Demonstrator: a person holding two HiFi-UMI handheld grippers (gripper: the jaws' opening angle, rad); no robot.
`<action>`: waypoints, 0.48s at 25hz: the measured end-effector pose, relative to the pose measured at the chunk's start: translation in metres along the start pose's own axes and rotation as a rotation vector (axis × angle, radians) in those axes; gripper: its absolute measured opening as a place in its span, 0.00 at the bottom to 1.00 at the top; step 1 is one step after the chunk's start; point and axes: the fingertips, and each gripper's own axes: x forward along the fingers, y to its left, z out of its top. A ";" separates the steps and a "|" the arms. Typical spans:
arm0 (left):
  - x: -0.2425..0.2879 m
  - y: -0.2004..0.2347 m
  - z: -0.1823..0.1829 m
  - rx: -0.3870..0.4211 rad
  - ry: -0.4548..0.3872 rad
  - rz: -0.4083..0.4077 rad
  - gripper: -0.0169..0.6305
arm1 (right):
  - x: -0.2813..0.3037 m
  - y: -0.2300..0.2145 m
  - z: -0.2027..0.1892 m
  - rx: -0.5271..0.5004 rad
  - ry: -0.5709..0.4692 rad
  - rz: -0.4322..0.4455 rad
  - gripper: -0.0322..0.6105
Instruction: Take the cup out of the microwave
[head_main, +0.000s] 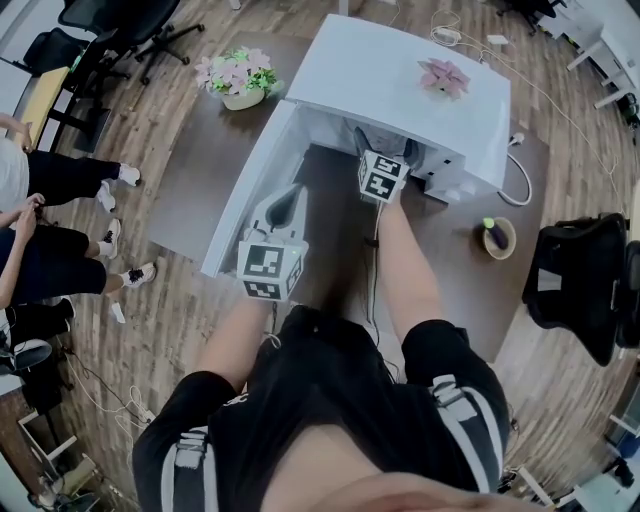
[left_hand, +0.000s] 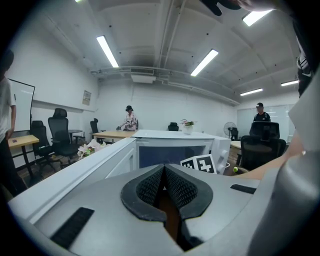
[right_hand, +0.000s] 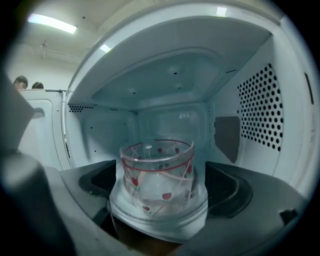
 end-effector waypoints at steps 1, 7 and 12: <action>0.000 0.000 -0.001 0.002 0.003 -0.001 0.03 | 0.003 -0.001 0.003 -0.001 -0.003 -0.003 0.91; -0.001 -0.001 -0.005 0.012 0.013 -0.008 0.03 | 0.020 0.002 0.011 0.004 0.025 0.013 0.91; -0.002 -0.001 -0.008 0.016 0.022 -0.016 0.03 | 0.023 0.001 0.009 -0.024 0.022 -0.012 0.80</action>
